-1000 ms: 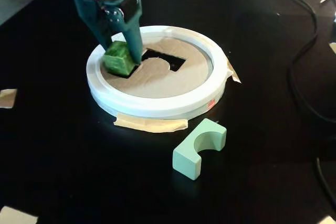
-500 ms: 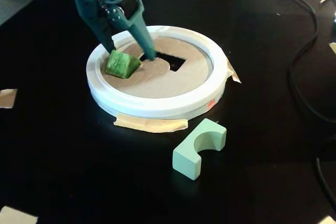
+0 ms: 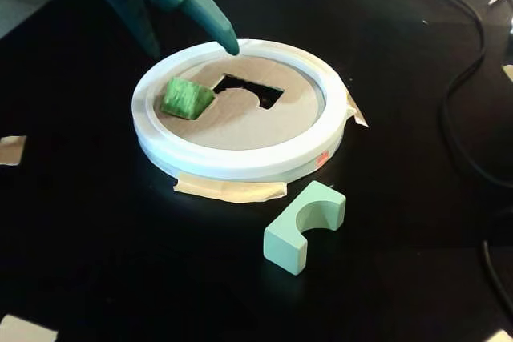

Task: Pick up the square block and drop it in corresponding square shaped hole

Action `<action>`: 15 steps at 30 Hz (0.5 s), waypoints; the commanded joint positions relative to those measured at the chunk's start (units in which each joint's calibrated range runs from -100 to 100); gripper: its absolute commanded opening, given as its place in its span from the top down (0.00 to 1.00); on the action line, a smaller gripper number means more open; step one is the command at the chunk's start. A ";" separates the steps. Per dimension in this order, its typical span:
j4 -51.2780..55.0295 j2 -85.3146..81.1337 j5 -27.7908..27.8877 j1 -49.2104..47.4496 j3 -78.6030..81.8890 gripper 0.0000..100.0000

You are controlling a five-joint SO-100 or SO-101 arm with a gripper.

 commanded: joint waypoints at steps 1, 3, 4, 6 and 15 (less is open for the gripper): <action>0.38 -5.16 0.83 4.76 -3.68 0.00; 0.28 -4.98 2.15 6.75 -3.95 0.00; 0.28 -4.98 2.98 8.13 -3.86 0.00; 0.28 -4.98 4.30 11.75 -3.04 0.00; -3.43 6.75 3.81 8.88 -3.86 0.00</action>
